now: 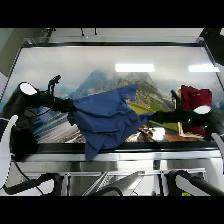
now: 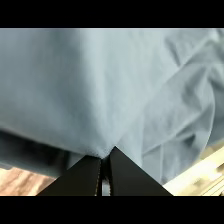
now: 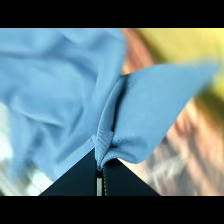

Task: Fold the shirts.

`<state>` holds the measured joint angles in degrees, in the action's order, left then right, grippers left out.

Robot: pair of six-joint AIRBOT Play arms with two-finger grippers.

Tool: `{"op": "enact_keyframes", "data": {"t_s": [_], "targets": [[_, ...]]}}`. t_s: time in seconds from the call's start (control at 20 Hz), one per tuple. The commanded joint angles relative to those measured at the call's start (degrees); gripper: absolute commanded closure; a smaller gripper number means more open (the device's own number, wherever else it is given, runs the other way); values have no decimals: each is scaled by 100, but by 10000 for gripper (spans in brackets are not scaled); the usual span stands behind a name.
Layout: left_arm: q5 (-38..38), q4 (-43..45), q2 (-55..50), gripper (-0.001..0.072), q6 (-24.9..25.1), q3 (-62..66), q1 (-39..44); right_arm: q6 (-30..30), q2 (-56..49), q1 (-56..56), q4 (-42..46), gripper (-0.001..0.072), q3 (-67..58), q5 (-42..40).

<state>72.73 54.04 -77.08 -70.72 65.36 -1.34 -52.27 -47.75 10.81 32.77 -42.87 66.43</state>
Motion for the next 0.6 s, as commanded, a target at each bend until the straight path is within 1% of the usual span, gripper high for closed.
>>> {"op": "enact_keyframes", "data": {"t_s": [0.0, 0.1, 0.2, 0.3, 0.4, 0.55], "targets": [[26, 2, 798, 690, -26, 2, -195, -249, 444, -7, 291, 689, -1414, 146], [225, 31, 1346, 690, -28, 0, -479, -483, 501, -7, 850, 689, -2232, 96], [413, 48, 1738, 690, -26, -118, -743, -632, 457, -7, 1274, 689, -2741, -164], [363, 52, 2063, 689, -22, -564, -951, -627, 297, -7, 1292, 689, -2874, -490], [365, 50, 2256, 689, -11, -1152, -1104, -627, -33, -20, 1263, 689, -2872, -603], [168, 33, 2312, 689, 245, -2017, -1062, -595, -640, -35, 581, 689, -2870, -415]]}}
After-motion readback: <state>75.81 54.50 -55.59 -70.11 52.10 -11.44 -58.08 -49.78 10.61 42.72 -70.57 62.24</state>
